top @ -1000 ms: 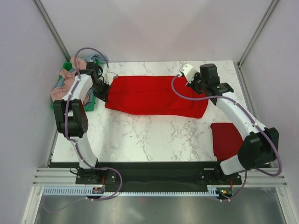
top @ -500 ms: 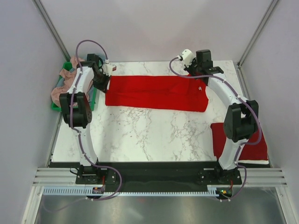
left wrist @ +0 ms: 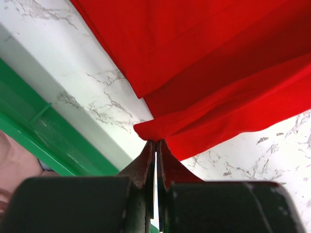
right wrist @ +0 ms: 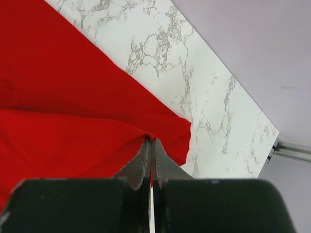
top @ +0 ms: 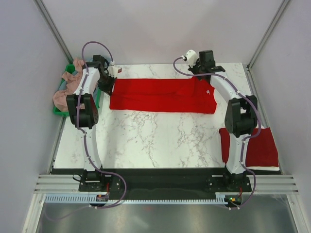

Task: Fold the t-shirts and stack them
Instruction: Fold the tshirt

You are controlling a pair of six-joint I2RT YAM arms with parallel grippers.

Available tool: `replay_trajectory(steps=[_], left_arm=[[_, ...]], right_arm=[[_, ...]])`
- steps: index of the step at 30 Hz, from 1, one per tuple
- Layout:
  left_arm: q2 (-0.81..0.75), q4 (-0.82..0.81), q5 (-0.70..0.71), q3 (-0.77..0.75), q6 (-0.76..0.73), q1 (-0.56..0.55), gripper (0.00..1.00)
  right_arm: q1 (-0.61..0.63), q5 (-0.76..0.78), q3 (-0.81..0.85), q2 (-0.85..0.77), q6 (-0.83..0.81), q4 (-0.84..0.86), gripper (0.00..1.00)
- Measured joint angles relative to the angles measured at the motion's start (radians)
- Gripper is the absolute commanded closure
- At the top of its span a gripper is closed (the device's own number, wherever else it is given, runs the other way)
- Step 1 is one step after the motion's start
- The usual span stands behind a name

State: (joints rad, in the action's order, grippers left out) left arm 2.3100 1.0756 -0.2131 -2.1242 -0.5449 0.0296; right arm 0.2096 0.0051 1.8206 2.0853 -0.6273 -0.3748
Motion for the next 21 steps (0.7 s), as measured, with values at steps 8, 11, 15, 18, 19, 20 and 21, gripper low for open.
replay_trajectory(steps=[8, 11, 15, 18, 19, 20, 21], left_arm=[[0.042, 0.002, 0.002, -0.056, 0.016, 0.000, 0.91], [0.055, 0.003, 0.014, -0.075, 0.032, 0.000, 0.80], [0.039, -0.002, 0.039, -0.077, 0.048, 0.004, 0.71], [-0.011, -0.020, 0.048, -0.041, 0.056, 0.008, 0.68], [-0.035, -0.026, 0.049, -0.024, 0.057, 0.008, 0.69], [-0.060, -0.037, 0.045, -0.003, 0.057, 0.010, 0.70], [-0.078, -0.039, 0.040, 0.010, 0.057, 0.010, 0.71]], right_arm=[[0.000, 0.006, 0.095, 0.092, 0.002, -0.002, 0.95], [0.000, 0.020, 0.140, 0.122, 0.025, 0.002, 0.65], [0.000, 0.032, 0.147, 0.115, 0.068, 0.006, 0.57], [0.000, 0.029, 0.112, 0.070, 0.100, 0.014, 0.56], [0.000, 0.023, 0.085, 0.041, 0.108, 0.008, 0.56], [-0.001, 0.007, 0.058, 0.010, 0.114, 0.005, 0.56], [-0.002, -0.010, 0.034, -0.016, 0.119, 0.001, 0.56]])
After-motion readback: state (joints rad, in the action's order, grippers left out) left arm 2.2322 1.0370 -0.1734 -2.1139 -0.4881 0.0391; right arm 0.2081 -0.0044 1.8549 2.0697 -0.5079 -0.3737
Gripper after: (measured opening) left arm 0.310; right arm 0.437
